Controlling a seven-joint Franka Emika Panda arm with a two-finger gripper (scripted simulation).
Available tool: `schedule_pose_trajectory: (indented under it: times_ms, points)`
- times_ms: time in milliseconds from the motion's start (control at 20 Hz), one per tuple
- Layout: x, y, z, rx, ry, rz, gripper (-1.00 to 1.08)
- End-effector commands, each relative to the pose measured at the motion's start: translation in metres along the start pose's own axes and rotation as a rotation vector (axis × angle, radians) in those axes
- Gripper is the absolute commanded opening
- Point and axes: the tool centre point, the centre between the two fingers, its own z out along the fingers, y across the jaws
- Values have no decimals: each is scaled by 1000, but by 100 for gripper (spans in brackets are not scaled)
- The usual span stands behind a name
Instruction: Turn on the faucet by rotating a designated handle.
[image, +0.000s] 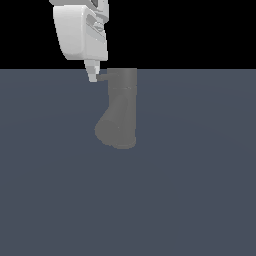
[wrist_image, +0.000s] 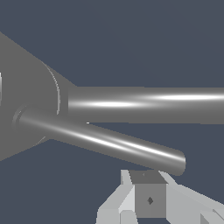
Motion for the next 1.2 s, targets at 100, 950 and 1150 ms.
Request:
schedule_pose_trajectory:
  times_ms: [100, 950, 1150]
  points:
    - [21, 0, 0, -1, 2, 4, -100]
    - [84, -2, 0, -5, 0, -35, -100]
    - [95, -11, 0, -5, 0, -29, -100]
